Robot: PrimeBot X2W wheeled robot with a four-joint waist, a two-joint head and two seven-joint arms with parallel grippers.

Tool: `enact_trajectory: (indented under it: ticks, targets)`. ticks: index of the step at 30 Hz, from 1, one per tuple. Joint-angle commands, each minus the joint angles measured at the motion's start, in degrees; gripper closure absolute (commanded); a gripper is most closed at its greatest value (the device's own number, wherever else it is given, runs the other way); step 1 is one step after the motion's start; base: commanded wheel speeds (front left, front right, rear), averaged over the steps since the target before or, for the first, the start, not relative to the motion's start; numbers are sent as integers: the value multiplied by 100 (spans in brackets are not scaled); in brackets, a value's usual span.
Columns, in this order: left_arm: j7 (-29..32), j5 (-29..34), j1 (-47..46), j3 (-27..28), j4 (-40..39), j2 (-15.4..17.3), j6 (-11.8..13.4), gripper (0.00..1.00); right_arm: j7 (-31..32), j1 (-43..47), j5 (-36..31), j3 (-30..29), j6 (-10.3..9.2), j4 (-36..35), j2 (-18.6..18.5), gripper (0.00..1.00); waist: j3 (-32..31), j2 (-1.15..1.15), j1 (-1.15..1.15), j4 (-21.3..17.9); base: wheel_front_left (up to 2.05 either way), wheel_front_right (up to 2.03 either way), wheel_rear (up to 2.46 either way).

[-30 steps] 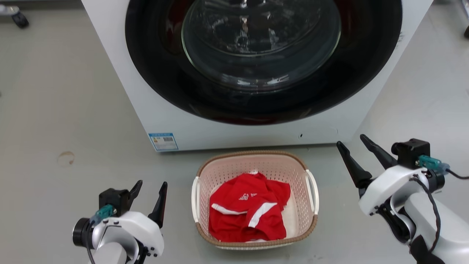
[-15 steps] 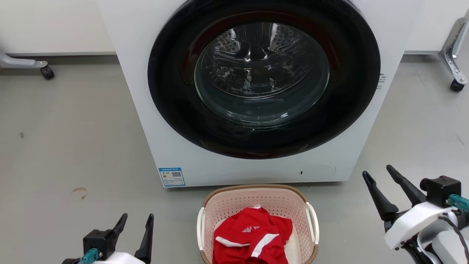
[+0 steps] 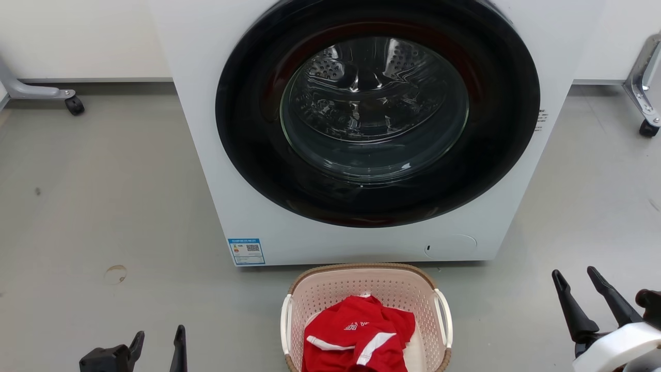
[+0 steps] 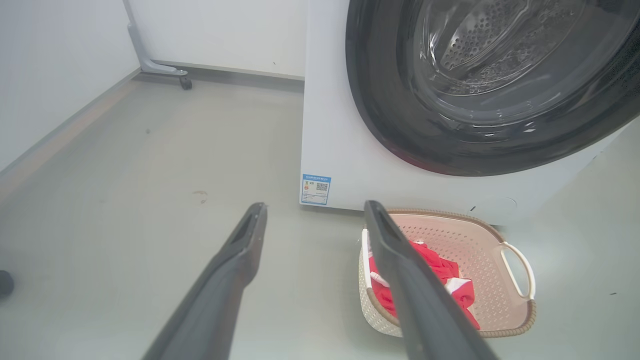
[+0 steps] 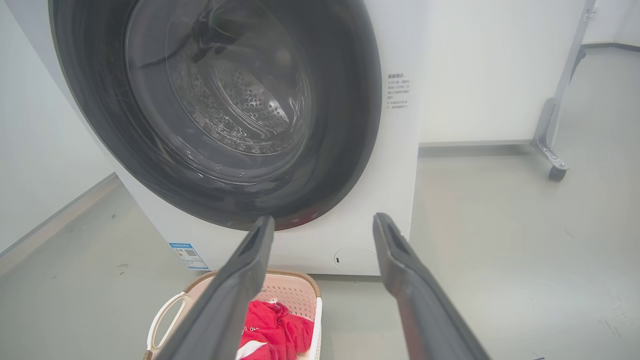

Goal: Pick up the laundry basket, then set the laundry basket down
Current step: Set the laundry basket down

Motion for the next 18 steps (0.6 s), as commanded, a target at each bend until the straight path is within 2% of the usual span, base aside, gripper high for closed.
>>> enact_trajectory:
  ticks: [1, 7, 18]
  targets:
    - [119, 126, -95, 229, -445, 170, 185, 0, -78, -41, -114, -19, -16, -199, -149, 0, 15, 0, 0, 7, 0, 0, 0]
    - [586, 389, 164, 148, -1379, 351, 547, 0, -78, 91, -189, -100, -16, -265, -128, 0, 52, 0, 0, 72, 0, 0, 0]
    - [766, 515, 177, -15, -1584, 366, 662, 0, -54, 70, -182, -47, -16, -180, -69, 0, 64, 0, 0, 167, 0, 0, 0]
